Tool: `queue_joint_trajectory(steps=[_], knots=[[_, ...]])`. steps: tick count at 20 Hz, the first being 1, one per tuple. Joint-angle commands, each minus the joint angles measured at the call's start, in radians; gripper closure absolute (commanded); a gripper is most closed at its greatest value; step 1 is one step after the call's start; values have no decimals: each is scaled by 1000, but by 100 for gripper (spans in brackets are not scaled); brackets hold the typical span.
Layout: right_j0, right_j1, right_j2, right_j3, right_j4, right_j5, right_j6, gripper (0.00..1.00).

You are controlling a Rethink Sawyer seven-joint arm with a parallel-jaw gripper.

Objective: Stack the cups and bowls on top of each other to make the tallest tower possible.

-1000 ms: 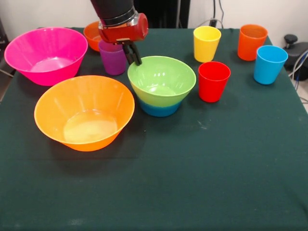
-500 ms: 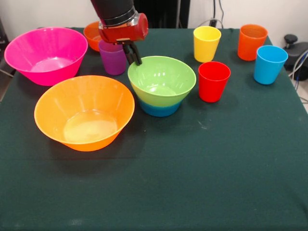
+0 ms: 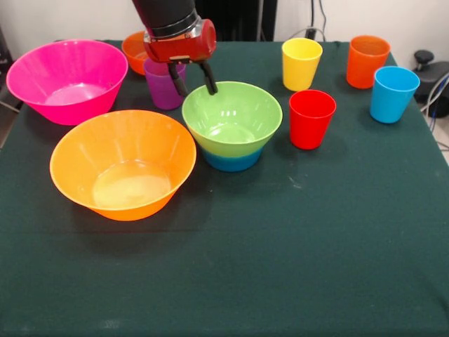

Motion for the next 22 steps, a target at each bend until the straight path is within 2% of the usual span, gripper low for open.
queue_joint_trajectory(steps=[1, 22], knots=[[47, 3, -18, 32, -84, -44, -17, 0], [56, -11, -15, 47, -70, -42, 1, 0]])
